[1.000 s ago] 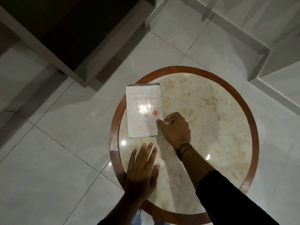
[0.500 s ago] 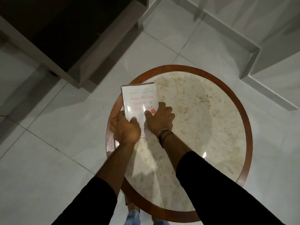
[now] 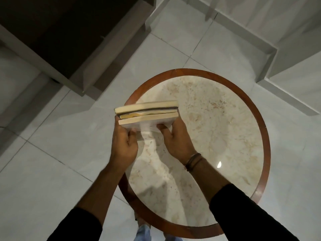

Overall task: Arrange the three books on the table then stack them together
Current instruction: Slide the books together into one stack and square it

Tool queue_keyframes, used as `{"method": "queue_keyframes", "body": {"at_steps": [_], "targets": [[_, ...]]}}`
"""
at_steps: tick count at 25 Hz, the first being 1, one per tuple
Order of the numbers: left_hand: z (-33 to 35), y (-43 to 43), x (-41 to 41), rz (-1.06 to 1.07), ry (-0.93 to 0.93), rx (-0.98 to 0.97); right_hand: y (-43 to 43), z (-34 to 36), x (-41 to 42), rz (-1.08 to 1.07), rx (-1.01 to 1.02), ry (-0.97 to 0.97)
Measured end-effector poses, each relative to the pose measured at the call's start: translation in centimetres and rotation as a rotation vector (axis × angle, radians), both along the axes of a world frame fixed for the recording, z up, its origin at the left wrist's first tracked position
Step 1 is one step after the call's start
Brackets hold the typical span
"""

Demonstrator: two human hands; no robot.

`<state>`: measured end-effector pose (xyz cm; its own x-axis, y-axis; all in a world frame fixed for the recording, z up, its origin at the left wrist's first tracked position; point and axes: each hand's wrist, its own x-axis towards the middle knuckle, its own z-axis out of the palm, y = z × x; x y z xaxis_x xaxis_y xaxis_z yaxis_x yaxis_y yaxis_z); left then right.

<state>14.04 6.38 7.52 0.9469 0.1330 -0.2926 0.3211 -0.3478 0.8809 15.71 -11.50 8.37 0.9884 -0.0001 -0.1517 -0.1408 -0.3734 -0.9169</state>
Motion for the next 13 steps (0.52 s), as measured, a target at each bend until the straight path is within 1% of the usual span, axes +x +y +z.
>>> {"method": "queue_keyframes", "body": {"at_steps": [3, 6, 9, 11, 12, 13], "targets": [[-0.2, -0.4, 0.5, -0.01, 0.007, 0.029, 0.3, -0.4, 0.0, -0.019, -0.036, 0.066], [-0.4, -0.3, 0.2, -0.012, -0.022, 0.042, 0.2, -1.0, -0.3, -0.03, -0.056, 0.033], [-0.7, -0.6, -0.1, -0.036, 0.015, 0.088, -0.1, -0.7, -0.5, -0.021, -0.043, 0.104], [-0.2, -0.9, 0.0, -0.05, 0.015, 0.164, -0.6, 0.1, -0.6, 0.002, -0.036, 0.132], [0.2, -1.4, 0.0, -0.073, 0.002, 0.21, -1.5, 0.5, -0.8, -0.002, -0.016, 0.151], [0.8, -2.3, -0.2, -0.088, 0.01, 0.211, -2.9, 0.9, -1.3, -0.022, 0.016, 0.175]]}}
